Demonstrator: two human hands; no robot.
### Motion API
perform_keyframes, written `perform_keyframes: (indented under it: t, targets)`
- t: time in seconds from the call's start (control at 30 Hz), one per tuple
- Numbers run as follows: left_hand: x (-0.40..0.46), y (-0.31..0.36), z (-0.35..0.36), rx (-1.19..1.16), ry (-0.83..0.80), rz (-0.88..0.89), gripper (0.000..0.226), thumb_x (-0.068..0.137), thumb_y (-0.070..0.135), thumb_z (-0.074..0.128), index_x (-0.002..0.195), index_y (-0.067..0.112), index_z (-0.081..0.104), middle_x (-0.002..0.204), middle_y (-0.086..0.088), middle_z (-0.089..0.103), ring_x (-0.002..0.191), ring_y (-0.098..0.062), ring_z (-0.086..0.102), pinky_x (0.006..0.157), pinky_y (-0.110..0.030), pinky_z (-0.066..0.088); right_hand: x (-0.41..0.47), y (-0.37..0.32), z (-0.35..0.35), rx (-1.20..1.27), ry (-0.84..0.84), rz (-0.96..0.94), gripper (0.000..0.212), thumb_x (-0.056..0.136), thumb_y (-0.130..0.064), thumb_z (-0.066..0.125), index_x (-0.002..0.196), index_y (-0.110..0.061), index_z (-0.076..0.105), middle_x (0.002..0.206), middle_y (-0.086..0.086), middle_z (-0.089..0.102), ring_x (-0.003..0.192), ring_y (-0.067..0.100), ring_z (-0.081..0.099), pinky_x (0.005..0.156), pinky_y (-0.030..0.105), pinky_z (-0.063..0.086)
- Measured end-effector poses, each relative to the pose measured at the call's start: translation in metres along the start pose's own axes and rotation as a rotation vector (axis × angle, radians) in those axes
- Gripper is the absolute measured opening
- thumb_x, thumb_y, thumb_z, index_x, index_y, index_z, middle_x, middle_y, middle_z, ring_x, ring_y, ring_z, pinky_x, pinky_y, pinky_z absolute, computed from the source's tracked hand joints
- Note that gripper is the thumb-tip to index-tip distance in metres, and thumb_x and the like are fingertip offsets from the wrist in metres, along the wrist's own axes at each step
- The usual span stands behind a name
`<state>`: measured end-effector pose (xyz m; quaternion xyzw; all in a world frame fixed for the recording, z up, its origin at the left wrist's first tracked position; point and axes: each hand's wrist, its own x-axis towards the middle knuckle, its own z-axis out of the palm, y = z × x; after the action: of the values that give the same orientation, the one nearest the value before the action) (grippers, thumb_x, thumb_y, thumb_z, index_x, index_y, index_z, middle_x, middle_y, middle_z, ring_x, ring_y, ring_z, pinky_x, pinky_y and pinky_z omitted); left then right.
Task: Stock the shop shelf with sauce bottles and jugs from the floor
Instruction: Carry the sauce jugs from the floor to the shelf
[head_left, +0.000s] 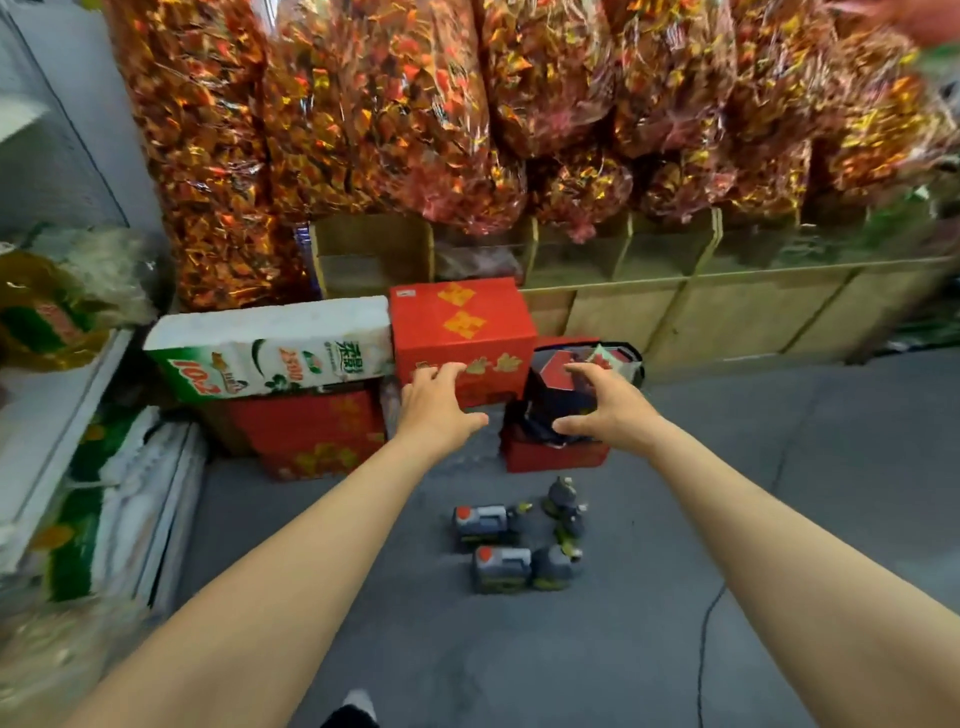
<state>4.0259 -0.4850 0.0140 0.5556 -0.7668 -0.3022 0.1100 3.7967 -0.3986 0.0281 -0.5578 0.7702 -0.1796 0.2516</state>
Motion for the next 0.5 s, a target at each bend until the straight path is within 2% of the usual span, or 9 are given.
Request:
perform_keyframes:
  t: [0.3,0.5]
  targets:
    - [0.074,0.006,0.075,0.05,-0.147,0.024,0.07,0.086,0.042,0.072,0.147,0.03,0.039,0.152,-0.009,0.033,0.141,-0.034,0.03,0.112,-0.045,0.03,0.034,0.083,0.031,0.132,-0.019,0.193,0.092,0.076,-0.037,0.086,0.152,-0.021,0.037,0.148,0.008,0.045,0.135,0.025,0.046,0.104,0.034,0.04]
    - [0.116,-0.007,0.144,0.05,-0.312,-0.05,0.072,0.087,0.041,0.072,0.148,0.029,0.037,0.153,-0.01,0.031,0.14,-0.035,0.031,0.109,-0.049,0.038,0.07,0.139,0.072,0.178,-0.087,0.305,0.09,0.077,-0.036,0.085,0.151,-0.023,0.037,0.144,0.009,0.045,0.131,0.026,0.05,0.097,0.034,0.043]
